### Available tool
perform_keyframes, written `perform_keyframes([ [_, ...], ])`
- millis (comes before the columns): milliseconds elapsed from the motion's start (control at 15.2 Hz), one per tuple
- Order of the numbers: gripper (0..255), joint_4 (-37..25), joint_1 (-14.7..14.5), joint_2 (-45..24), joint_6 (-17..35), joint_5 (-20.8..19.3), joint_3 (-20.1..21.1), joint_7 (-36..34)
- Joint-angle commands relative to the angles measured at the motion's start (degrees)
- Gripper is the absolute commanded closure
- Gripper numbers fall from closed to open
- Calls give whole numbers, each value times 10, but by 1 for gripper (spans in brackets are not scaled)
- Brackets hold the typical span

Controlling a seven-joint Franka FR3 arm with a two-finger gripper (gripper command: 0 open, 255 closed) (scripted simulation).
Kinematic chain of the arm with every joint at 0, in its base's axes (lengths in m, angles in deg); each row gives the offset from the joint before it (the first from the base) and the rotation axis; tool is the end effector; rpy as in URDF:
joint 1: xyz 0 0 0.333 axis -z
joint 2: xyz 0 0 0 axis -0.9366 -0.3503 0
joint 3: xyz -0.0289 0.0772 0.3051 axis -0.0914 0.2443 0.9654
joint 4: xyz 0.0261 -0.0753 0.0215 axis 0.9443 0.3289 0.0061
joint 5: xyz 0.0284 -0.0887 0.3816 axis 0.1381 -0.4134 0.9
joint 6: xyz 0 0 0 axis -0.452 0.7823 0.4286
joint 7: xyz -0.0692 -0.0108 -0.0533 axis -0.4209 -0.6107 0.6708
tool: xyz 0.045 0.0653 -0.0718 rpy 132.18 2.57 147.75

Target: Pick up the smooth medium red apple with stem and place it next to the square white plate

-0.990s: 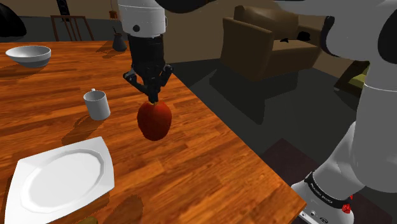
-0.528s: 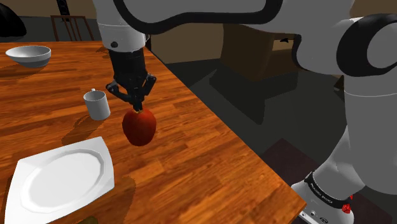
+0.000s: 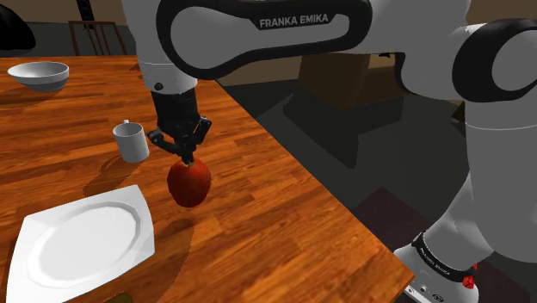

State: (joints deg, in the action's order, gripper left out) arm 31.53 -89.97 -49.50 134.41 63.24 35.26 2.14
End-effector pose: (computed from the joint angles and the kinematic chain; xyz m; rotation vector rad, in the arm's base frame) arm 0.5050 0.4899 0.4425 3.0995 0.1080 -0.1027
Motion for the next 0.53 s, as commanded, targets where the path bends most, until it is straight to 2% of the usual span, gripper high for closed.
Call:
perform_keyframes([
  [0, 255, 19, 4, 0, 18, -1, -1, -1],
  [462, 255, 34, 6, -2, 35, -2, -2, -3],
])
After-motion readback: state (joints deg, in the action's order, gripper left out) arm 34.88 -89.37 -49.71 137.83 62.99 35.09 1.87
